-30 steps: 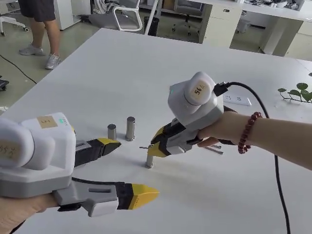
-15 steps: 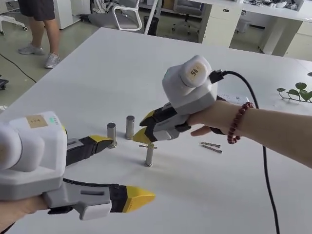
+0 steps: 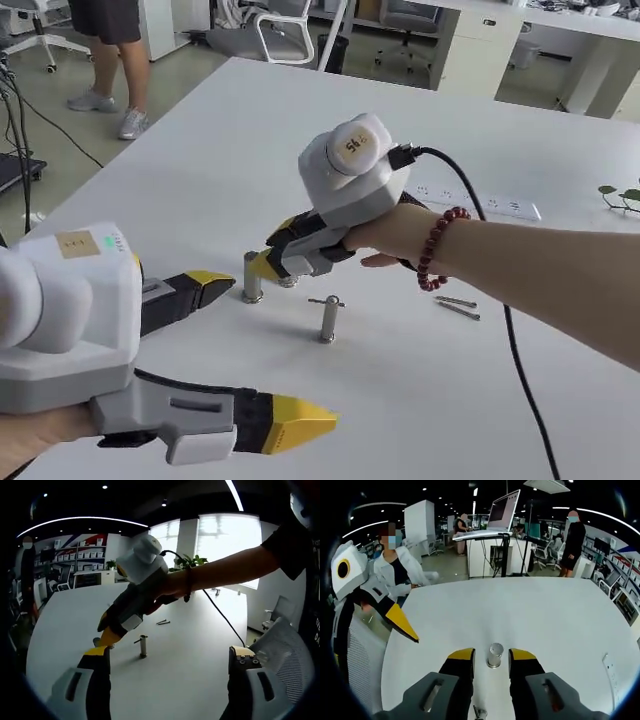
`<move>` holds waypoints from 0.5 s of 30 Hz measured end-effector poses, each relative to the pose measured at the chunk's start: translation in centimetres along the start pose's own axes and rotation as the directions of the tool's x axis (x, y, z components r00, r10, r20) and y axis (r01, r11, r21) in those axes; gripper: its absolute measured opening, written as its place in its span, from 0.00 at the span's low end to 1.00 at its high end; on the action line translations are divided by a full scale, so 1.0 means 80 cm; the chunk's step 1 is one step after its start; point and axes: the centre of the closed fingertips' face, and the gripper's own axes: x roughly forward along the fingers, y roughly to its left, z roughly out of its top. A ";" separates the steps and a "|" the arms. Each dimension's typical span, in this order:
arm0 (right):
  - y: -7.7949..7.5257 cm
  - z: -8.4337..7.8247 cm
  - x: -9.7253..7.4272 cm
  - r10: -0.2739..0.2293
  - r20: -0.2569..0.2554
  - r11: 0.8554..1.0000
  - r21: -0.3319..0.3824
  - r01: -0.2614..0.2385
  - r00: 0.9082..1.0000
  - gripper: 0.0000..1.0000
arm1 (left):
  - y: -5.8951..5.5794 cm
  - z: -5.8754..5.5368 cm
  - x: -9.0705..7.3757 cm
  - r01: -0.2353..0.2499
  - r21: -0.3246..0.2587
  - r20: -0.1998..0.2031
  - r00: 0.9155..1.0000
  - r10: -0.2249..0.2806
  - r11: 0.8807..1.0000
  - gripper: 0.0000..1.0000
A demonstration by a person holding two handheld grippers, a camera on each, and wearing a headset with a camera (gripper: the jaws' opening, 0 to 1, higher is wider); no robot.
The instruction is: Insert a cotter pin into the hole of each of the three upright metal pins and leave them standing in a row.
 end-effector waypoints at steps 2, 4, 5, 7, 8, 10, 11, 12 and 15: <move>-0.001 -0.003 0.005 0.010 -0.005 1.000 0.013 -0.010 1.000 0.22 | 0.000 0.002 -0.001 0.002 0.006 0.002 1.000 -0.002 1.000 0.99; -0.001 -0.004 0.009 0.015 -0.003 0.999 0.029 -0.014 1.000 0.21 | 0.001 0.002 -0.001 0.000 0.007 0.001 1.000 0.000 1.000 0.99; -0.002 -0.006 0.011 0.015 -0.003 0.999 0.032 -0.015 1.000 0.19 | 0.002 0.002 -0.002 -0.002 0.008 0.000 1.000 0.002 1.000 0.99; -0.005 -0.008 0.015 0.013 0.001 0.999 0.037 -0.013 1.000 0.17 | 0.003 0.002 -0.004 -0.006 0.008 0.001 1.000 0.006 1.000 0.99; -0.005 -0.008 0.016 0.012 0.000 0.999 0.041 -0.012 1.000 0.17 | 0.003 0.002 -0.004 -0.009 0.007 0.000 1.000 0.009 1.000 0.99; -0.006 -0.011 0.020 0.015 0.000 0.998 0.053 -0.015 1.000 0.16 | 0.005 0.001 -0.007 -0.012 0.001 0.000 1.000 0.012 1.000 0.99; -0.006 -0.010 0.020 0.015 0.004 0.998 0.059 -0.015 1.000 0.16 | 0.006 0.000 -0.007 -0.013 -0.003 -0.001 1.000 0.013 1.000 0.98; -0.008 -0.010 0.022 0.011 0.011 0.996 0.086 -0.012 1.000 0.15 | 0.006 -0.001 -0.008 -0.013 -0.006 -0.001 1.000 0.013 1.000 0.98; -0.012 -0.012 0.030 0.018 0.010 0.997 0.079 -0.019 1.000 0.12 | 0.008 -0.001 -0.008 -0.013 -0.009 0.000 1.000 0.013 1.000 0.97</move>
